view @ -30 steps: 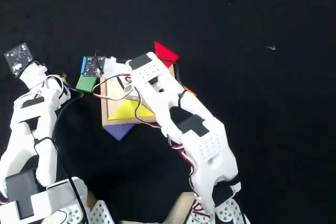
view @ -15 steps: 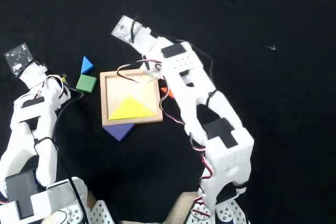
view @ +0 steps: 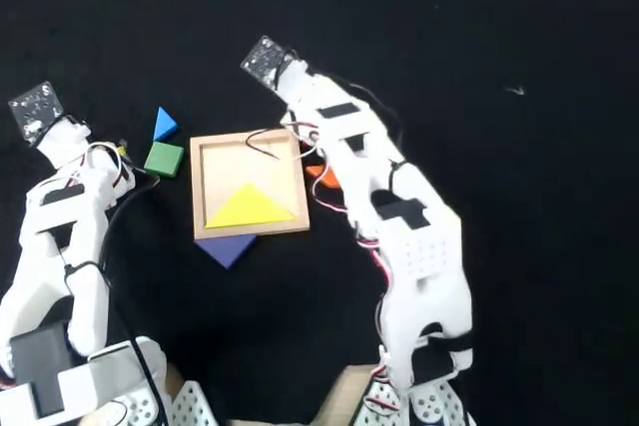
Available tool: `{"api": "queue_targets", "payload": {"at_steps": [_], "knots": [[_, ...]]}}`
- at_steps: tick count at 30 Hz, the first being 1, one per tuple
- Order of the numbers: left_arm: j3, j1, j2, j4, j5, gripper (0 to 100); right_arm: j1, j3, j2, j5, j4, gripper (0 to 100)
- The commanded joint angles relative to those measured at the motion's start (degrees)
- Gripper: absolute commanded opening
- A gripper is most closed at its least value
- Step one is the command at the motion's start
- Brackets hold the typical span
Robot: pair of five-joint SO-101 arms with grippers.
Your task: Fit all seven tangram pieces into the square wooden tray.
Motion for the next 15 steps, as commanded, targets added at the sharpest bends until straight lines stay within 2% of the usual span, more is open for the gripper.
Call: {"api": "queue_targets", "payload": {"at_steps": [1, 6, 11, 15], "knots": [[-0.48, 0.84, -0.44, -1.14, -0.09, 15, 5.01, -4.62, 0.22, 0.62, 6.07, 1.1], [-0.48, 0.84, -0.44, -1.23, -0.09, 15, 8.97, -4.35, -1.63, 0.62, 10.90, 1.1], [-0.57, 0.84, -0.44, -1.23, -0.09, 15, 11.69, -4.00, -4.88, 1.05, 22.86, 1.1], [-0.57, 0.84, -0.44, -1.23, -0.09, 15, 12.66, -3.56, -8.22, 9.14, 34.46, 1.1]]}}
